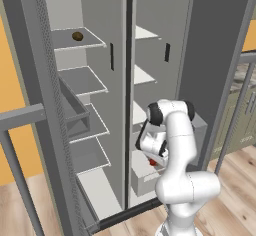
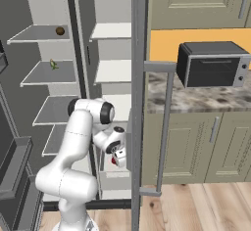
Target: Take the bell pepper and kiwi from the fridge shelf and place them in the freezer drawer to begin freezing them.
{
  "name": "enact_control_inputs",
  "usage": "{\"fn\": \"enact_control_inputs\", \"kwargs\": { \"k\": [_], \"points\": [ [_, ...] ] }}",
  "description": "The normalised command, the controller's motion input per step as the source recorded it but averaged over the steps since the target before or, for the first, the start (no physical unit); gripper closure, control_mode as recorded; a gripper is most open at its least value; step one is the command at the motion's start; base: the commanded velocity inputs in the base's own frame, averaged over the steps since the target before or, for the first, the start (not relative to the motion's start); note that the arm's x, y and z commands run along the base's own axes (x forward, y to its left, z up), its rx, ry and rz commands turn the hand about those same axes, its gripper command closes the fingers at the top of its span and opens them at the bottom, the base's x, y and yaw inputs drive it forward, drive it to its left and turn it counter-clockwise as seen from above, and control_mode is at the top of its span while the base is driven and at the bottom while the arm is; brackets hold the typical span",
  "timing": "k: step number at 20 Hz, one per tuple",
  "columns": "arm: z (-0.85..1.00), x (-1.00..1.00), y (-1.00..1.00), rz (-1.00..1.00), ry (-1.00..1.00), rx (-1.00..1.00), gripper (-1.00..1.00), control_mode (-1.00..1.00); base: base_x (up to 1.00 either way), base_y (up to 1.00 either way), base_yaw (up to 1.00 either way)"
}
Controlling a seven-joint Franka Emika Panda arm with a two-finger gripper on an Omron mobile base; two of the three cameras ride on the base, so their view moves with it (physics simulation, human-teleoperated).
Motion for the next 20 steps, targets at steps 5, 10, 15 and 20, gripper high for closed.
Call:
{"fn": "enact_control_inputs", "kwargs": {
  "k": [5,10,15,20],
  "points": [
    [-0.49,0.18,0.00,0.00,0.00,0.00,1.00,-1.00,0.00,0.00,0.00],
    [-0.57,0.01,0.00,0.00,0.00,0.00,1.00,-1.00,0.00,0.00,0.00],
    [-0.51,-0.22,0.00,0.00,0.00,0.00,1.00,-1.00,0.00,0.00,0.00],
    [-0.41,-0.62,0.00,0.00,0.00,0.02,1.00,-1.00,0.00,0.00,0.00]
  ]
}}
